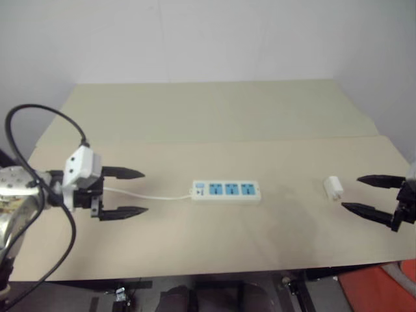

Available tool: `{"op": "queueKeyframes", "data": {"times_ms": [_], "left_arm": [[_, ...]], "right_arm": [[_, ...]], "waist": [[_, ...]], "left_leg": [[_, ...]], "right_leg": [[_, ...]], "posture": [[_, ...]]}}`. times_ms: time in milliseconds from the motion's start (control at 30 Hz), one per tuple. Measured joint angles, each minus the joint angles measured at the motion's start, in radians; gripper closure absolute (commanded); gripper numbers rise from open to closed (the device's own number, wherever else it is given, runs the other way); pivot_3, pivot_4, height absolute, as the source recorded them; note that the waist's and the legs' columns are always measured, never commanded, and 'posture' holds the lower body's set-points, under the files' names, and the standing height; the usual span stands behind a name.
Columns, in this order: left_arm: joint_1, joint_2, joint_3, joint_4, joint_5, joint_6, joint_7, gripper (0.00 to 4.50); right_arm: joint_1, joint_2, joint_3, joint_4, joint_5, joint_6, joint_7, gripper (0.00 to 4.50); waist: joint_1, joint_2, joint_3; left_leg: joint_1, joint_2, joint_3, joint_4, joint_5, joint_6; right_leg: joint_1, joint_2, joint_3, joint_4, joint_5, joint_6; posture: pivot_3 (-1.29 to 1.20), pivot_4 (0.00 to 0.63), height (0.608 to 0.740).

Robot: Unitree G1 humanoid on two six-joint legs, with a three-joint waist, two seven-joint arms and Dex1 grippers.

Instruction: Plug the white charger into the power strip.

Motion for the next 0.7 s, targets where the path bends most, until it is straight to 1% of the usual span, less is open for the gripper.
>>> {"op": "queueKeyframes", "data": {"times_ms": [133,233,333,433,467,533,633,700], "left_arm": [[-0.005,-0.014,-0.007,0.000,0.001,-0.003,0.005,0.03],[-0.013,-0.035,-0.037,0.009,0.013,-0.023,0.006,0.03],[-0.080,-0.077,-0.083,0.065,0.056,-0.071,0.015,0.03],[-0.187,-0.163,-0.150,0.184,0.113,-0.165,0.015,0.03],[-0.233,-0.202,-0.182,0.261,0.137,-0.218,-0.006,0.03],[-0.284,-0.251,-0.218,0.362,0.166,-0.283,-0.034,0.03],[-0.390,-0.347,-0.247,0.554,0.190,-0.390,-0.087,0.03],[-0.453,-0.389,-0.262,0.668,0.212,-0.460,-0.125,0.03]], "right_arm": [[0.006,0.000,-0.001,-0.010,0.006,0.000,-0.001,0.00],[-0.005,0.002,0.000,-0.017,0.009,0.003,-0.018,0.00],[-0.031,0.002,0.003,-0.046,0.028,0.019,-0.032,0.00],[-0.064,0.002,0.017,-0.086,0.051,0.044,-0.044,0.00],[-0.075,0.003,0.031,-0.105,0.061,0.052,-0.056,0.00],[-0.086,0.013,0.044,-0.137,0.082,0.070,-0.072,0.00],[-0.106,0.029,0.066,-0.167,0.089,0.084,-0.101,0.00],[-0.129,0.039,0.092,-0.193,0.101,0.093,-0.120,0.00]], "waist": [[0.000,0.000,0.000],[0.000,0.000,0.000],[0.003,0.000,0.000],[0.011,0.000,0.000],[0.012,-0.001,-0.001],[0.014,-0.001,-0.001],[0.019,-0.002,-0.001],[0.020,-0.003,0.000]], "left_leg": [[0.000,0.000,0.000,0.000,0.000,0.000],[0.000,0.000,0.000,0.000,0.000,0.000],[0.001,0.000,0.000,0.001,0.000,0.000],[0.001,0.000,0.000,0.002,0.000,0.000],[0.001,-0.001,0.000,0.002,0.000,0.000],[0.001,-0.001,0.000,0.002,0.000,0.000],[-0.001,-0.001,0.000,0.002,0.000,0.000],[-0.001,-0.002,0.000,0.002,0.000,0.000]], "right_leg": [[0.000,0.000,0.000,0.000,0.000,0.000],[0.000,0.000,0.000,0.000,0.000,0.000],[0.000,0.000,0.000,0.000,0.000,0.000],[0.002,0.000,0.000,0.000,0.000,0.000],[0.002,0.000,0.000,0.000,0.000,0.000],[0.001,0.000,-0.001,0.001,0.000,0.000],[0.001,0.000,-0.002,0.001,0.001,0.000],[0.001,0.000,-0.002,0.001,0.001,0.000]], "posture": [[0.00,0.150,0.740],[0.00,0.150,0.740],[0.00,0.150,0.740],[0.00,0.150,0.740],[0.00,0.150,0.740],[0.00,0.150,0.740],[0.00,0.150,0.740],[0.00,0.150,0.740]]}}
